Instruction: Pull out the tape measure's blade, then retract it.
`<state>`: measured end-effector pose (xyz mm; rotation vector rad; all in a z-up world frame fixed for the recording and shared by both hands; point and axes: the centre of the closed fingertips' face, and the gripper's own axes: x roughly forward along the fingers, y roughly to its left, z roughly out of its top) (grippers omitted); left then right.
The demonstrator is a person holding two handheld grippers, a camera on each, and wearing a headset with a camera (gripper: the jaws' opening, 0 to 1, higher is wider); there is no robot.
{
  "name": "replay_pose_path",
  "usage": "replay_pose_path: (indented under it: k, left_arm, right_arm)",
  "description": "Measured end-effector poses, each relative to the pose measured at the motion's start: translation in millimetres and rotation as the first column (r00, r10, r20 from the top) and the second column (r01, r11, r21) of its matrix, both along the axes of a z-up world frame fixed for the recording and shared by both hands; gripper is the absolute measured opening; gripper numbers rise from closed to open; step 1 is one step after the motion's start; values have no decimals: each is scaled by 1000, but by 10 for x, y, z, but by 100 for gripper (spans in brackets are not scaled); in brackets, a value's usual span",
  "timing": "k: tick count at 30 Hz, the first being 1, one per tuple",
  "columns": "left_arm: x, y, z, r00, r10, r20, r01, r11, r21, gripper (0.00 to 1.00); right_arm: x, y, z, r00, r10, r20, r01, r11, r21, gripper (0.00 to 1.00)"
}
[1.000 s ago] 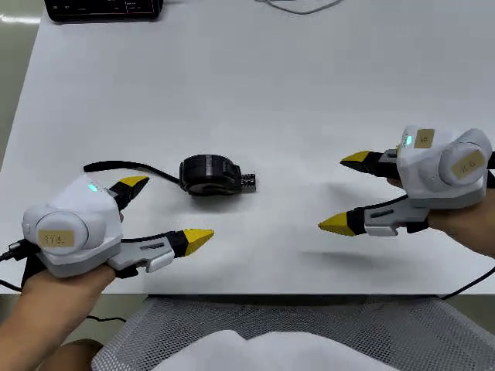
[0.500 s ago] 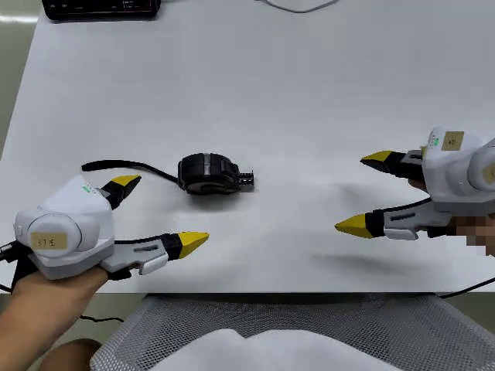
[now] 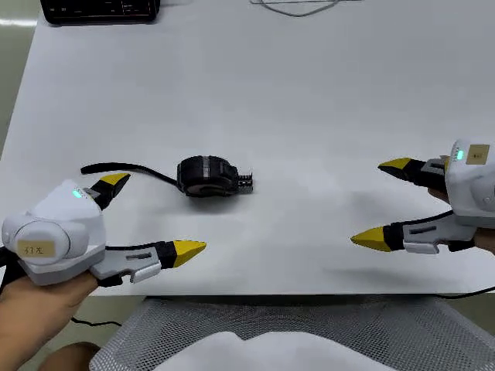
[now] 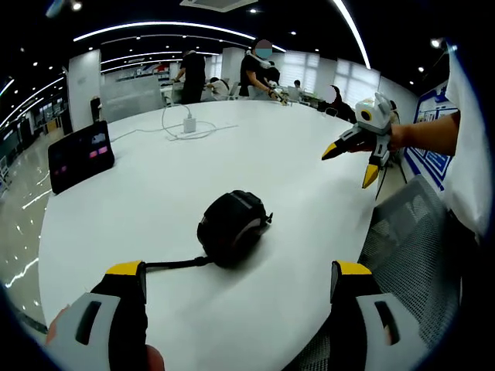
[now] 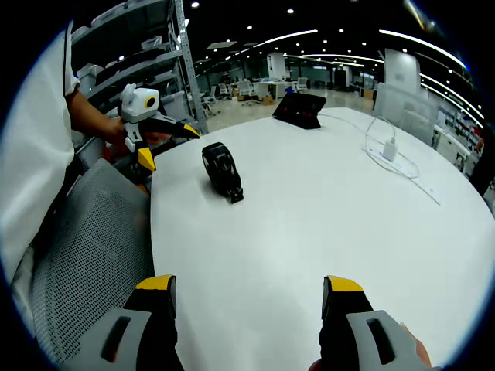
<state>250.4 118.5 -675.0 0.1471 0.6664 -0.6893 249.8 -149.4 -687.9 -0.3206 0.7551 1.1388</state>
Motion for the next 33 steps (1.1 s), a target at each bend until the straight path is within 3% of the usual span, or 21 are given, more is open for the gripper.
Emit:
replay_pose_path:
  k: [10, 19, 27, 33]
  left_arm:
    - [-22, 42, 19, 1000, -22, 5, 22, 1000, 7, 99]
    - [-47, 41, 56, 998, -55, 13, 55, 998, 12, 99]
    - [-87, 57, 49, 994, -103, 29, 101, 993, 59, 99]
    - [-106, 70, 54, 993, -116, 21, 115, 992, 57, 99]
  right_arm:
    - [-24, -72, 74, 1000, -9, 21, 8, 1000, 18, 83]
    - [-62, -139, 71, 1000, -1, 32, 1, 1000, -3, 86]
    - [-83, -241, 101, 999, -4, 42, 5, 1000, -21, 87]
    - [-100, -284, 123, 999, -7, 50, 8, 1000, -18, 88]
